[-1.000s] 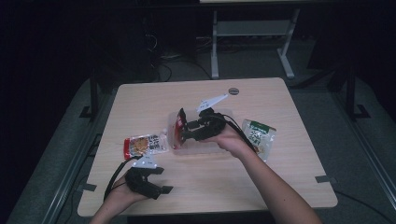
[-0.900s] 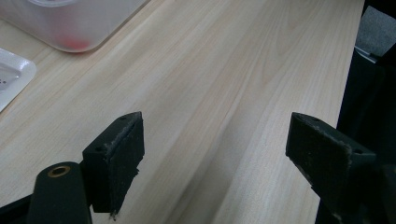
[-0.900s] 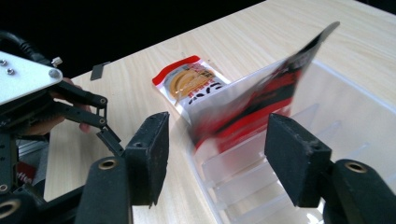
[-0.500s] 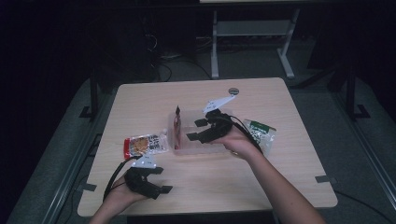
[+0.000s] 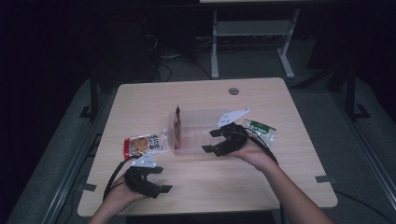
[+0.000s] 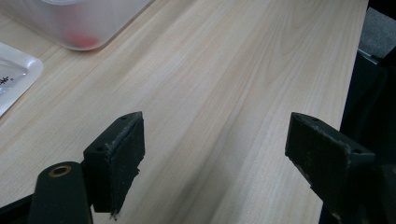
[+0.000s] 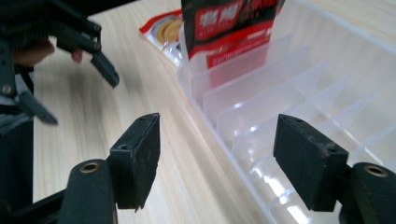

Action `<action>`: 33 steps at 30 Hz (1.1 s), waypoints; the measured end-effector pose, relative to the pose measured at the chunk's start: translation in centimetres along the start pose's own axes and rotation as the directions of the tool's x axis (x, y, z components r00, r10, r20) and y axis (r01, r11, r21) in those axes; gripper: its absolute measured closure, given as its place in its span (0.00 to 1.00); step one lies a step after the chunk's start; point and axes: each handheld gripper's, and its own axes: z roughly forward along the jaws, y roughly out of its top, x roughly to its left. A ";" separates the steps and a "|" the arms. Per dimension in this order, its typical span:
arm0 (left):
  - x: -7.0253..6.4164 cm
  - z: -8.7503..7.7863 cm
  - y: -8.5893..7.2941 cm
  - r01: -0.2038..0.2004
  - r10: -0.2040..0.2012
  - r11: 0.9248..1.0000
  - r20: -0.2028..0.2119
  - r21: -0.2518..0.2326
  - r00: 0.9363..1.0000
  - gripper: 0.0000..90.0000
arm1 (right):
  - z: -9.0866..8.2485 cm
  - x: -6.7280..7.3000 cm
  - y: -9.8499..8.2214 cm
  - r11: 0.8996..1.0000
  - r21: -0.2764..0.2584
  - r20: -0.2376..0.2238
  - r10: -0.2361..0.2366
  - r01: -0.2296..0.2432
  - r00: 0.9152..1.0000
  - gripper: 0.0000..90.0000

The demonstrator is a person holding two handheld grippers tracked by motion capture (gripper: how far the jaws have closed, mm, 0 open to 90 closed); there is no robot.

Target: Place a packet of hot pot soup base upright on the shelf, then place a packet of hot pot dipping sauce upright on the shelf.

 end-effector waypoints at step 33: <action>0.2 -0.8 -0.3 0.016 -0.016 1.000 -0.041 -0.001 0.999 0.24 | -6.6 1.3 -11.4 0.992 0.069 0.099 0.096 -0.103 0.990 0.32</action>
